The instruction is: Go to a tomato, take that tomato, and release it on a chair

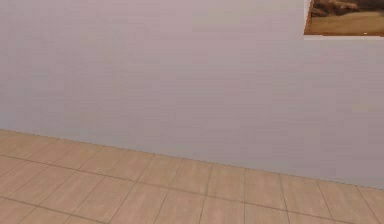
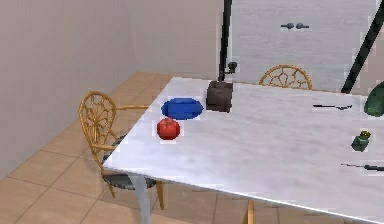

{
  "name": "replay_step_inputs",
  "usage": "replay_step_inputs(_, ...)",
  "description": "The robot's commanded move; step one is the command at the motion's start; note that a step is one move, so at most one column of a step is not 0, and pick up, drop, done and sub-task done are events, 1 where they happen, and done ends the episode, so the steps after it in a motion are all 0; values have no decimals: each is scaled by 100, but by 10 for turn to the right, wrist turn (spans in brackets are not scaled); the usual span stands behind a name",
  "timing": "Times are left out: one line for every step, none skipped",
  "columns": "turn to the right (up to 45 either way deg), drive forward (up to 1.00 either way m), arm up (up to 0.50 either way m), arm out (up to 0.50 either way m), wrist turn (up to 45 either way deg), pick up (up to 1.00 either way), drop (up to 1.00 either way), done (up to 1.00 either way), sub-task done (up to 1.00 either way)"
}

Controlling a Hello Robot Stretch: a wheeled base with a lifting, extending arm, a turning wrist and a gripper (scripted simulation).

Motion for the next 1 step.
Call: replay_step_inputs(0,0,38,0,0,0,0,0,0)
